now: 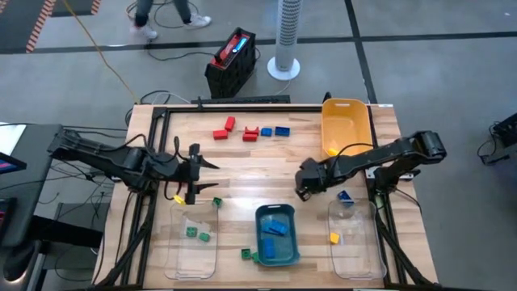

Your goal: Sort blocks

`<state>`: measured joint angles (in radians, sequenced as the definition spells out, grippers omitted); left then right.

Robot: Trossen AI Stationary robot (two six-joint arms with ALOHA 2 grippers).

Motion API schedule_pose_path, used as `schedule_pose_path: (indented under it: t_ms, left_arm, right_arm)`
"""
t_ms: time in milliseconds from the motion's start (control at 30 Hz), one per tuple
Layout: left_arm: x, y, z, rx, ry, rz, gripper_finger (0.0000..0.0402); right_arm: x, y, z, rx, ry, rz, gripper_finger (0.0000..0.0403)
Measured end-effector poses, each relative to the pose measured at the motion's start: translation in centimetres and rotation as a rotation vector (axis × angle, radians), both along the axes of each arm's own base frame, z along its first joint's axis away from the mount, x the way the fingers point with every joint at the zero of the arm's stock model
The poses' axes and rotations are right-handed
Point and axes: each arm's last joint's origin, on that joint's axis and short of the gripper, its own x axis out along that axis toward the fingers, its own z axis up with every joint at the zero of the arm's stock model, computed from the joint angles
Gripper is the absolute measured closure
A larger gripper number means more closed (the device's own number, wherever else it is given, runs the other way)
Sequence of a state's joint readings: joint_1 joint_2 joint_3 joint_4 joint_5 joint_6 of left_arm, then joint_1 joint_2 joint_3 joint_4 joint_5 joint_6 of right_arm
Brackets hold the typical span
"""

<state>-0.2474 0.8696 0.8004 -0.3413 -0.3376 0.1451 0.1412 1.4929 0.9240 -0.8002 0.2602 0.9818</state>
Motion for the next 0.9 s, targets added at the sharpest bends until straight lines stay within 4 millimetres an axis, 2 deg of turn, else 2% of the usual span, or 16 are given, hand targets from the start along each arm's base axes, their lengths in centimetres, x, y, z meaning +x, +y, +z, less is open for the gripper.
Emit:
schedule_pose_path:
  t_ms: [200, 433, 667, 900]
  left_arm:
    - [1.1, -0.3, -0.7, 0.030, -0.131, -0.028, 0.0172]
    - [2.5, -0.5, -1.6, 0.031, -0.256, -0.035, 0.0172]
    - [4.3, -1.0, -1.8, -0.026, -0.328, -0.022, 0.0172]
    - [5.4, -1.0, -2.5, -0.057, -0.334, 0.041, 0.0169]
  right_arm:
    - [3.3, 1.1, 3.4, -0.292, -0.298, 0.157, 0.0270]
    - [6.3, 1.8, 6.5, -0.507, -0.613, 0.361, 0.0270]
    - [7.4, 2.2, 9.0, -0.704, -0.782, 0.485, 0.0269]
    - [7.4, 4.0, 10.5, -0.794, -0.905, 0.663, 0.0269]
